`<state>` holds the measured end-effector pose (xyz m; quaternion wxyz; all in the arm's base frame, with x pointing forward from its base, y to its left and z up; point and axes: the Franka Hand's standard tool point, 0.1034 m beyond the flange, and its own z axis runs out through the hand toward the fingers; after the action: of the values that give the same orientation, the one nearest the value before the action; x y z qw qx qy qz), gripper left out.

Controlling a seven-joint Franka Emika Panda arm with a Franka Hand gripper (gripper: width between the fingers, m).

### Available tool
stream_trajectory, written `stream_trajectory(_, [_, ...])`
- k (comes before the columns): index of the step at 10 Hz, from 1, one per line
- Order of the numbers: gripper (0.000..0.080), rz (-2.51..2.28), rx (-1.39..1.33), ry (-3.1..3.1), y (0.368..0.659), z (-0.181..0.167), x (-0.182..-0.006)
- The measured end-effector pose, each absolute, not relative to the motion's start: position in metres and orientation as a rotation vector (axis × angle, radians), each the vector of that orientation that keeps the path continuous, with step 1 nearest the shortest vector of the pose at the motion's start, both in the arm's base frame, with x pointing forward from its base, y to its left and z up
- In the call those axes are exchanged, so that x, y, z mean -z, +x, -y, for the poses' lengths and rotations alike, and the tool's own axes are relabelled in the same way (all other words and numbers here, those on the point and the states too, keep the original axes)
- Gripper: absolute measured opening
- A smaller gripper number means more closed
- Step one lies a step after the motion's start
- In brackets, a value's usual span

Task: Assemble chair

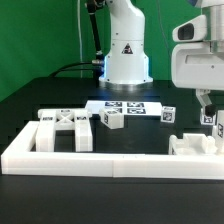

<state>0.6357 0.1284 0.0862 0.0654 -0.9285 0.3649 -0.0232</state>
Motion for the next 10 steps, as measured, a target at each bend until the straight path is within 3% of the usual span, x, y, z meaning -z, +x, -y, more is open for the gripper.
stream_trajectory(10, [0.0648,0.063,0.144,-3.102,0.6358,-0.1251,-0.0851])
